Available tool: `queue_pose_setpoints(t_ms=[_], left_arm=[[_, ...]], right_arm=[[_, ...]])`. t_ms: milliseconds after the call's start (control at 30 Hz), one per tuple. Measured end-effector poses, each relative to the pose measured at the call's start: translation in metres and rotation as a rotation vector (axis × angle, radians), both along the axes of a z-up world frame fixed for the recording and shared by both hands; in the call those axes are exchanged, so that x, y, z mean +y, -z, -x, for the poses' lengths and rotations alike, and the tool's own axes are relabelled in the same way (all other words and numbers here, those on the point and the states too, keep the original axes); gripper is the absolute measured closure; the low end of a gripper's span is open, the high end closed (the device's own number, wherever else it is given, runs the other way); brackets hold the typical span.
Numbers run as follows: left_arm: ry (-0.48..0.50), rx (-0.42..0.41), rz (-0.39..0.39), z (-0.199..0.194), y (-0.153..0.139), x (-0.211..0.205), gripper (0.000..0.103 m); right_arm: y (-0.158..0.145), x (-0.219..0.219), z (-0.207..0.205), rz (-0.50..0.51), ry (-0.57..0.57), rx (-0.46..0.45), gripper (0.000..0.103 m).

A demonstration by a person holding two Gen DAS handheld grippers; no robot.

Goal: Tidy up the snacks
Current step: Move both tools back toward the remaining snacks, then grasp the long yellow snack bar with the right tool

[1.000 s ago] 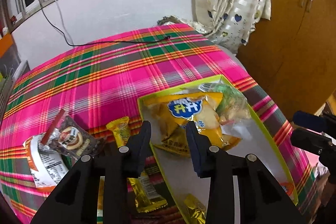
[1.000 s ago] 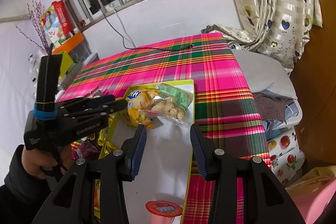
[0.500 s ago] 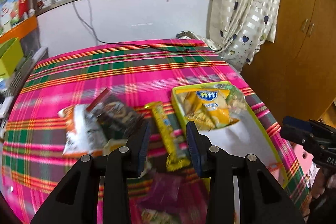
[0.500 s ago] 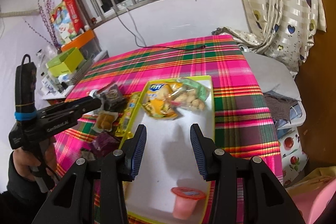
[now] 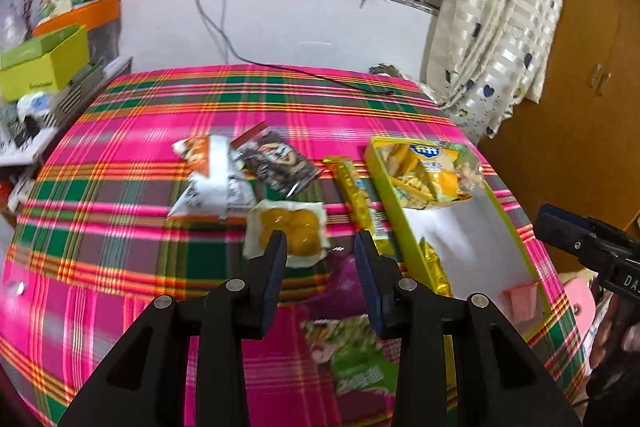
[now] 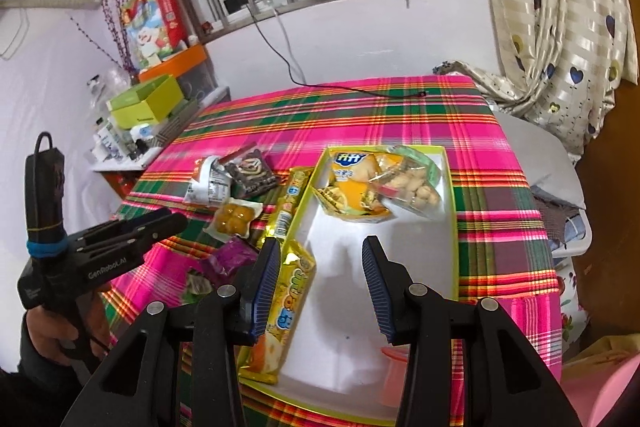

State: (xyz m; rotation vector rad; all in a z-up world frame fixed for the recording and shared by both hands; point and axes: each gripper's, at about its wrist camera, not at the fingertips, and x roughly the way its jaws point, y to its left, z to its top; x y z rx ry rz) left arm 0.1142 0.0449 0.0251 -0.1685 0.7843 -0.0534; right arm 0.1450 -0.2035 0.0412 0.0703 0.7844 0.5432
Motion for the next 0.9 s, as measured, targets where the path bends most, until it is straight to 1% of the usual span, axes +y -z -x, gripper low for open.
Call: queue_pose_setpoints(t_ms=[133,467,633,900], left_arm=[[-0.028,0.002,0.015,0.006,0.005,0.012,0.066],[-0.050,-0.012,0.035,0.016,0.006,0.019,0.066],[-0.061,-0.008,0.045,0.017,0.007,0.024,0.066],[-0.069,0.001,0.059,0.020,0.011,0.031,0.066]], right_arm=[[0.000,0.009,0.000,-0.002,-0.022,0.011,0.062],[0.001,0.021,-0.001,0.015,-0.042,0.021,0.062],[0.000,0.027,-0.002,0.019,-0.054,0.018,0.064],[0.001,0.055,-0.016,0.046,-0.099,0.032,0.067]])
